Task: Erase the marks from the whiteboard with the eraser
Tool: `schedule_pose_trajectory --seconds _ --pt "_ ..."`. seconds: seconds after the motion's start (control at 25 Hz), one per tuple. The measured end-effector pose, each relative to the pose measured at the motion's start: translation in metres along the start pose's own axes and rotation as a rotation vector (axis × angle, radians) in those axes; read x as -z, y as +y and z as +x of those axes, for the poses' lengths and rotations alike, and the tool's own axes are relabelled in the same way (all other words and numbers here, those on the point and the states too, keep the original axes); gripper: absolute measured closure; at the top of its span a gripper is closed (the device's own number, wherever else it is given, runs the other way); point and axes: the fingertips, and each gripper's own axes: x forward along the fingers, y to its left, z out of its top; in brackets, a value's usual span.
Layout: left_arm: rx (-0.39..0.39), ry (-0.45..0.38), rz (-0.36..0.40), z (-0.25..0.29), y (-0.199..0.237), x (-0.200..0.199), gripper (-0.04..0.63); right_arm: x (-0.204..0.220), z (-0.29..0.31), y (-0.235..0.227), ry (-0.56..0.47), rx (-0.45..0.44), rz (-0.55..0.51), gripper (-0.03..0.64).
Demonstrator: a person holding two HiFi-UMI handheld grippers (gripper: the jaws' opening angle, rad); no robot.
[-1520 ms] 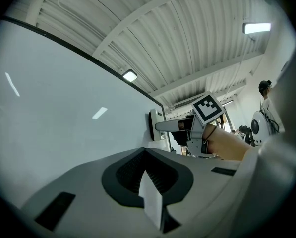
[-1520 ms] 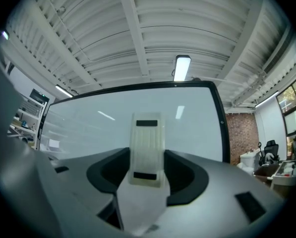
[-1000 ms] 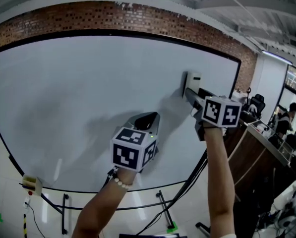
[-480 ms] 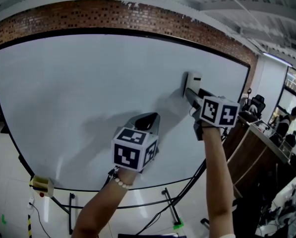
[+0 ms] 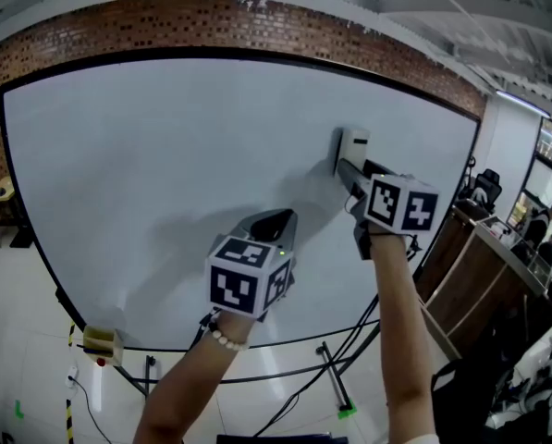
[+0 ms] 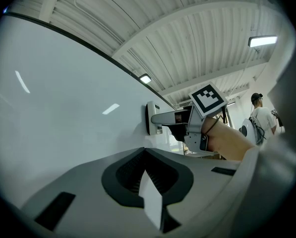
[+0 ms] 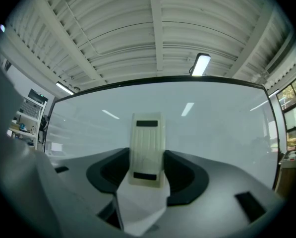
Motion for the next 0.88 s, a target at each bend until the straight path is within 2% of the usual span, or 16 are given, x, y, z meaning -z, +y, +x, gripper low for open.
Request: schedule_pose_trajectory --seconds 0.24,0.36,0.56,0.88 --pt "-0.032 -0.025 -0.006 -0.004 0.015 -0.007 0.607 -0.004 0.006 0.034 -0.004 0.021 -0.061 0.373" --pt "-0.039 -0.049 -0.016 -0.010 0.025 -0.011 0.607 -0.006 0.010 0.052 -0.011 0.004 -0.068 0.373" --pt "-0.028 -0.064 -0.016 -0.020 0.044 -0.016 0.607 -0.002 0.016 0.092 -0.003 -0.052 -0.054 0.373" --pt "0.014 -0.049 0.003 -0.079 0.102 -0.019 0.607 -0.004 0.031 0.177 -0.022 -0.020 -0.050 0.373"
